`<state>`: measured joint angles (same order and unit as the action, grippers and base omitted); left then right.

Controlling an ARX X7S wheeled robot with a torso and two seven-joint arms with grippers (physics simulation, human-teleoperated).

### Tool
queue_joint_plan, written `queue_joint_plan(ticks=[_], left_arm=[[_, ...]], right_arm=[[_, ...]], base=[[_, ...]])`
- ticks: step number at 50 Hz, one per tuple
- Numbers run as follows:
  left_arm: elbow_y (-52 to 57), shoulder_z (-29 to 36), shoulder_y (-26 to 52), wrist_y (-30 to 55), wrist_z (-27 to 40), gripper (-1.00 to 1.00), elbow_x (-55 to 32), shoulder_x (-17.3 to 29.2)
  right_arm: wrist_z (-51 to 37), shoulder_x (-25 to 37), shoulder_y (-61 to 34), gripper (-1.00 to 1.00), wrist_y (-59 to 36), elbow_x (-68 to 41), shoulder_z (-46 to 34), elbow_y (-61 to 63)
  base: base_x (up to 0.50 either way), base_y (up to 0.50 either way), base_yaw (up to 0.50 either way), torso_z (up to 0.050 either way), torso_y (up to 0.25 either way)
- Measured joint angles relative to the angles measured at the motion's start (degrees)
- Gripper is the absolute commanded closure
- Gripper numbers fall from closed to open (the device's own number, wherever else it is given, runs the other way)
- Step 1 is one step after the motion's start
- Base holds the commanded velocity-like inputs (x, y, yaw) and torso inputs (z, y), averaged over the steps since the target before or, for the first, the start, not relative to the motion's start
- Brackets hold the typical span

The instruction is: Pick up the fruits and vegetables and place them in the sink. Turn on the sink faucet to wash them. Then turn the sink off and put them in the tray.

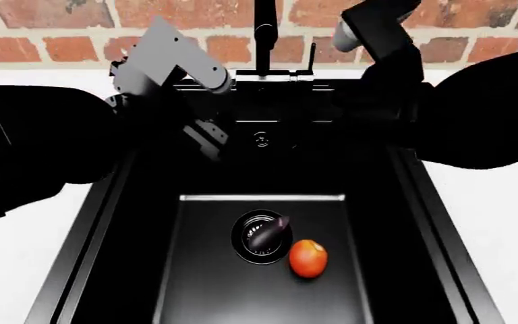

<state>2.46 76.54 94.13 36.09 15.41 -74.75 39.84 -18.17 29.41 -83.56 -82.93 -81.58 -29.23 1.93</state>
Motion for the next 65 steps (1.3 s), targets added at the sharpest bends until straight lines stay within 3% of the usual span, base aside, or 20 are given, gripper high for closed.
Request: queue_joint_plan(ticks=[23,50,65], left_arm=[[-0.7,0.1,-6.0,-5.0,-0.1,-1.0,1.7,-0.5],[-2.1,-0.6,-9.3,-8.3,0.2,-1.0,2.6,-1.0],[-1.5,-1.2,-10.7,-9.6,1.0,-1.0,2.4,-0.3]], right_arm=[[12.4,1.4,10.2,-1.0,2.6,3.9,-13.4,5.4],[10.8,4.3,9.0,-1.0,-1.8,0.5,-17.6,5.2],[16.0,4.8,8.0,-1.0,1.1,7.1,-24.2,3.7]], base=[[0.0,0.0,0.0,0.0,0.0],[0.0,0.0,0.0,0.0,0.0],[0.0,0.0,0.0,0.0,0.0]])
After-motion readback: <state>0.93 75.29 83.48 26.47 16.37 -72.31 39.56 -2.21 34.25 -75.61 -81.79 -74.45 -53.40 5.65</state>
